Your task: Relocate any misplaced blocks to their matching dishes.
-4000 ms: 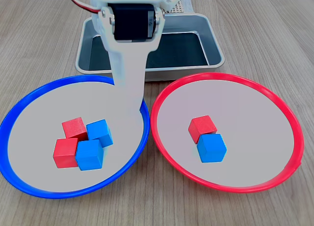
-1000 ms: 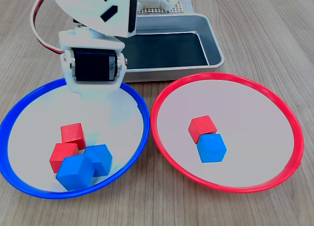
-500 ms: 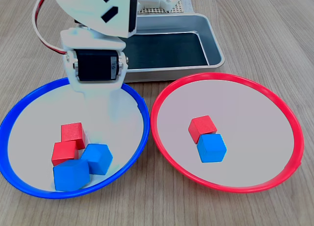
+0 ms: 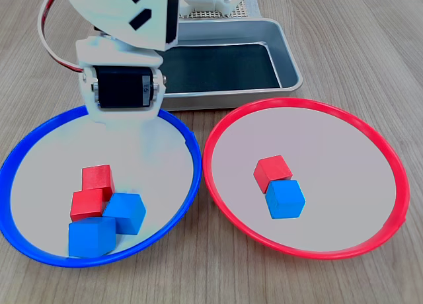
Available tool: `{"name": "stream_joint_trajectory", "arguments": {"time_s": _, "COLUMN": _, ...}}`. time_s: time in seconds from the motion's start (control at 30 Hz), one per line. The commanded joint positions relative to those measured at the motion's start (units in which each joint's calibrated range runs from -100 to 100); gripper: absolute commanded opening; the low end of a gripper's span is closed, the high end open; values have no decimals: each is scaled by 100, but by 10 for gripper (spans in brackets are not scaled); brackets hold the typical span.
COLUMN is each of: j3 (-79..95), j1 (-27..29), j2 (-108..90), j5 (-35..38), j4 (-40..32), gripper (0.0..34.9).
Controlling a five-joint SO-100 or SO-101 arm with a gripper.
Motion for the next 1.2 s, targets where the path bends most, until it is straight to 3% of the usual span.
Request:
{"name": "stream_joint_trajectory", "arguments": {"time_s": 0.0, "j3": -171, "j1": 154, "j2": -208, "j5": 59, "j4": -6, "gripper": 117}}
{"name": "stream_joint_trajectory", "arguments": {"time_s": 1.17, "j3": -162, "j1": 332, "j2": -122, "j5": 210, "j4": -427, "gripper": 139}}
